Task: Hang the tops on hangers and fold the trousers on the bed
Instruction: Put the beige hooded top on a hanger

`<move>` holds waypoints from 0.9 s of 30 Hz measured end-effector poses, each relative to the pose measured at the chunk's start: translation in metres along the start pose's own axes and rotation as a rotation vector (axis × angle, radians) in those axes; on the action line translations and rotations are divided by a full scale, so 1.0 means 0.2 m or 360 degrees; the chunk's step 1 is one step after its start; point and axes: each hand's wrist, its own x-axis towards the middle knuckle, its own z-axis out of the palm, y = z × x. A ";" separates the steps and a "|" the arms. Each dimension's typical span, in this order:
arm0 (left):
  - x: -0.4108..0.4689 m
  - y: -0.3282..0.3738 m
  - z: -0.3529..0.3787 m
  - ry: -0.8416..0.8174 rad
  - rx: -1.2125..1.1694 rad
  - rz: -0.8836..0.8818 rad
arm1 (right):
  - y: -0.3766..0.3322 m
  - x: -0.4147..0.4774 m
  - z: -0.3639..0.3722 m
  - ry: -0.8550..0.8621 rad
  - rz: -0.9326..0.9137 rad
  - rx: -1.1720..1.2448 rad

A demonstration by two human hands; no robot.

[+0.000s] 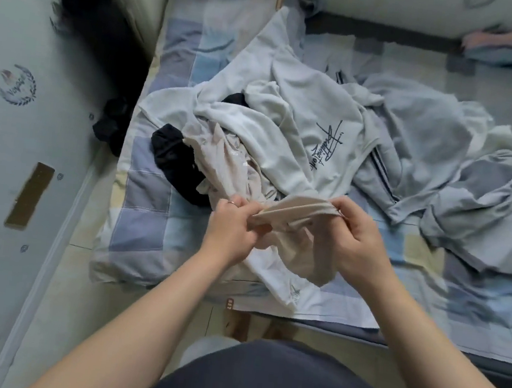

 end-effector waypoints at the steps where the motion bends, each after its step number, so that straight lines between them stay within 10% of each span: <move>1: 0.03 0.07 0.00 0.0011 0.0022 0.0010 | -0.05 -0.03 -0.08 0.0053 -0.0034 0.0037; 14: 0.28 0.83 0.16 -0.0323 -0.0037 0.0257 | -0.06 0.08 -1.04 0.1162 0.0128 0.0242; 20: 0.30 1.14 0.01 -0.0198 -0.0435 0.0141 | -0.07 0.08 -1.14 0.1014 0.0249 -0.0416; 27: 0.36 1.44 -0.04 -0.0398 -0.1408 -0.0208 | 0.05 -0.05 -0.60 0.0149 0.0310 -0.0054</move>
